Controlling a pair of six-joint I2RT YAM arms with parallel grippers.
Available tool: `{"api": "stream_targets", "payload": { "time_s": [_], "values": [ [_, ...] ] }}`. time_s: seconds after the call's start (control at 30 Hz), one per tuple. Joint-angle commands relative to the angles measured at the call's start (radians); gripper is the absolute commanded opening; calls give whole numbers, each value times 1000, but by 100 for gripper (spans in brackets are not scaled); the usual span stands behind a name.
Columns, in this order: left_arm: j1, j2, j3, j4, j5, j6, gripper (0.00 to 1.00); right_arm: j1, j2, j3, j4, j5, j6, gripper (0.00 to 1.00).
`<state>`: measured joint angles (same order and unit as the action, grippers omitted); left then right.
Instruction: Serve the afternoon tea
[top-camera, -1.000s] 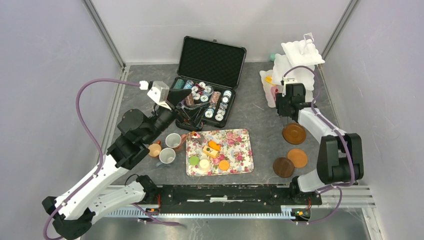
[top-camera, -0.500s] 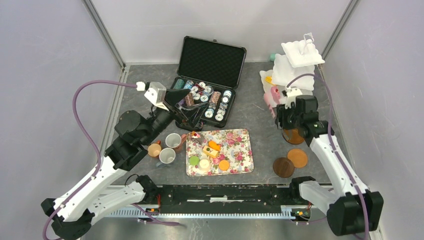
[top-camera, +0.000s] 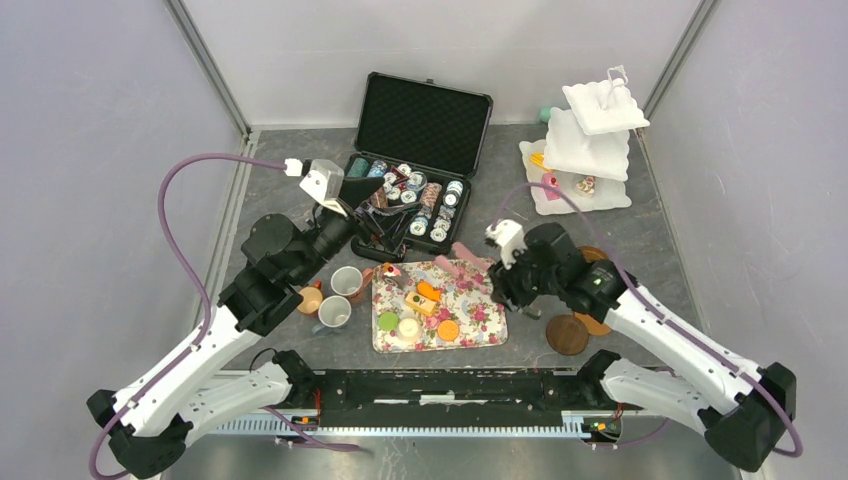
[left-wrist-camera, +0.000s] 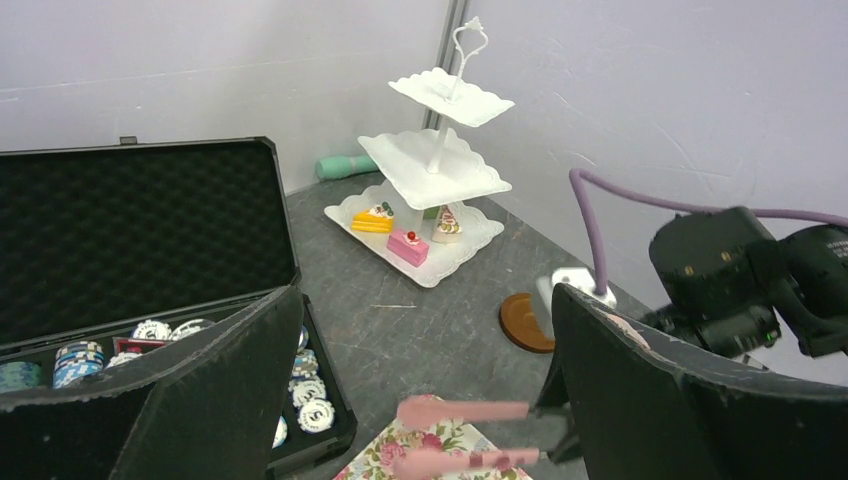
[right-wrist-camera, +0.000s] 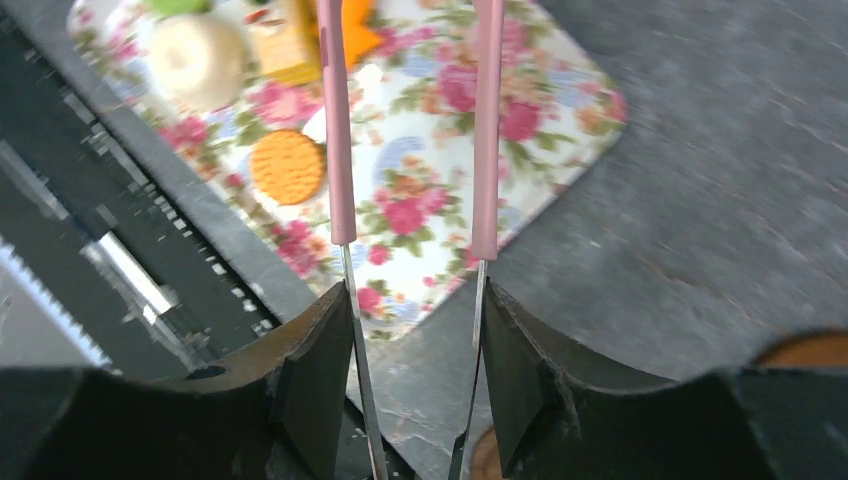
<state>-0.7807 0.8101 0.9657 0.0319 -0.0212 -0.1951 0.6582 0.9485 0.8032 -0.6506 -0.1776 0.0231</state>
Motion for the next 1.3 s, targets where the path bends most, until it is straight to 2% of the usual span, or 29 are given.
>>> {"api": "stream_targets", "payload": {
  "time_s": [0.0, 0.13, 0.3, 0.83, 1.27],
  "values": [
    [6, 7, 24, 20, -8, 34, 100, 170, 29, 20, 61, 6, 39, 54],
    [8, 12, 25, 19, -5, 34, 100, 299, 79, 21, 84, 42, 66, 55],
    [9, 18, 26, 19, 1, 31, 100, 370, 145, 9, 89, 113, 74, 57],
    [10, 29, 27, 17, 1, 32, 100, 382, 224, -36, 127, 155, 48, 57],
    [10, 30, 27, 16, 3, 31, 100, 395, 255, -37, 136, 171, 50, 42]
  ]
}}
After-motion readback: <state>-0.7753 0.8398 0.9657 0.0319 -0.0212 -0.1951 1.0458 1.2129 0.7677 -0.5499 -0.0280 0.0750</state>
